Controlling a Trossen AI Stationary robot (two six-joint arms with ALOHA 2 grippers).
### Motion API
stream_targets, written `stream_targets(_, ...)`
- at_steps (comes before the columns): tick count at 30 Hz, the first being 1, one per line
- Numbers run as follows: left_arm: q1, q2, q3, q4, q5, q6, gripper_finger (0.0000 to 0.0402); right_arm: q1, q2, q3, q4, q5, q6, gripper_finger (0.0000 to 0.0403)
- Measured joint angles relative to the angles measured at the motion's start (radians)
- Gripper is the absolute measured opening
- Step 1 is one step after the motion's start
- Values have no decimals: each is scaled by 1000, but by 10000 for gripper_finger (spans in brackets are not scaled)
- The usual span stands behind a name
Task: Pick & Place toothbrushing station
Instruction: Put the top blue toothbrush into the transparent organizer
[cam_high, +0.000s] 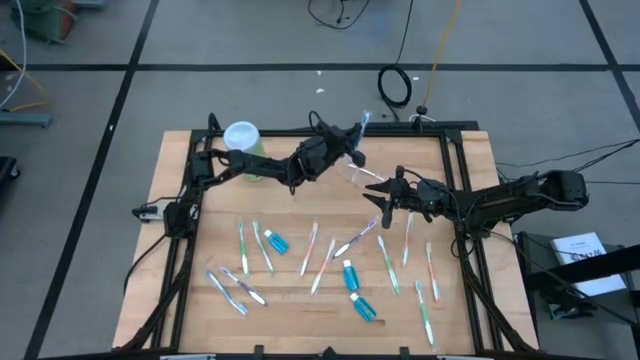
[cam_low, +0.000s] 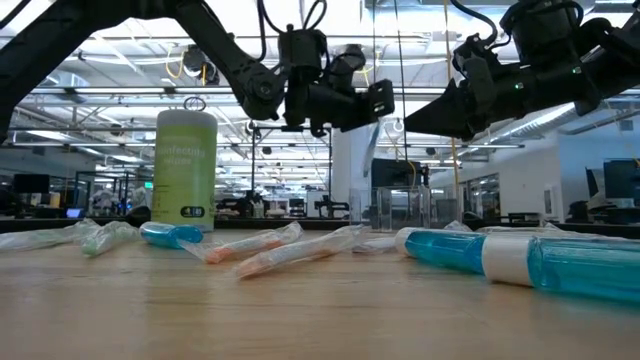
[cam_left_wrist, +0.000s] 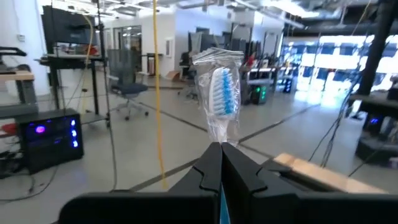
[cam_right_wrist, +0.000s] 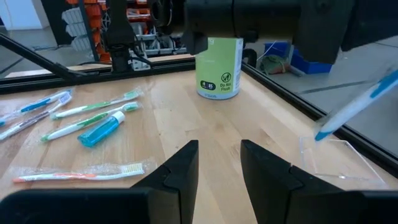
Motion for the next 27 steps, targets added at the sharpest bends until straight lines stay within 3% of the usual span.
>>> stream_targets(7, 26, 1, -1, -173, 52, -63, 3, 0, 0, 0, 0, 0, -1, 114)
stream_targets(16, 26, 0, -1, -136, 91, -79, 2, 0, 0, 0, 7, 0, -84, 114)
stream_targets(27, -23, 0, -1, -391, 83, -32, 10, 0, 0, 1, -1, 0, -56, 114)
